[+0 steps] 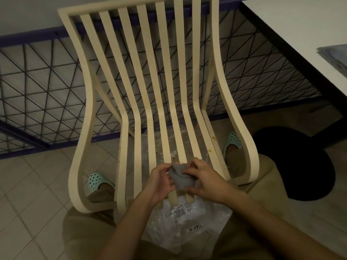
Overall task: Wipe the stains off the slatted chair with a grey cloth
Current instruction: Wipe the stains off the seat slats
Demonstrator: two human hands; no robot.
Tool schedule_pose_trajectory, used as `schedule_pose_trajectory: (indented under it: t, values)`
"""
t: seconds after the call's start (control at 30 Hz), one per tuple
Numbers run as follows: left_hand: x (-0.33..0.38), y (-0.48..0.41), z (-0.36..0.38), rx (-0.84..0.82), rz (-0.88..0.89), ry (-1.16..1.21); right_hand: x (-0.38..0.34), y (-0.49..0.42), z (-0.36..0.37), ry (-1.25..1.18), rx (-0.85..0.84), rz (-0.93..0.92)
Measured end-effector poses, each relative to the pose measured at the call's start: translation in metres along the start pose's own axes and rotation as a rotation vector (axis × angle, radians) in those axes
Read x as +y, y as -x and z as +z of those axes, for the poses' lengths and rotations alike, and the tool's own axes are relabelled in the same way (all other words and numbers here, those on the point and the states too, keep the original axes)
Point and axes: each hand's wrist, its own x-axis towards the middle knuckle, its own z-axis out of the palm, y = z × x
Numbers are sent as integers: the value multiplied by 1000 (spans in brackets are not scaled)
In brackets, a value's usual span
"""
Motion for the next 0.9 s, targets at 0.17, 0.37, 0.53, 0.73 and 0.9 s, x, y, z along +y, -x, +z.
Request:
schedule_pose_trajectory:
  t: [0.17,0.37,0.53,0.73,0.9]
  values:
    - [-14,-11,6,25,-55,-144,10,5,15,-58,28,-54]
    - [-9,-26,-2,82,-20,-280,31,-9,-1,-237,168,128]
    - [-1,-40,-2,185,69,-424,55,-33,15,-64,157,285]
    - [-6,-50,2,209,70,-544,60,-16,55,254,52,410]
    - [-12,-60,-6,243,83,-601,68,-29,52,148,46,434]
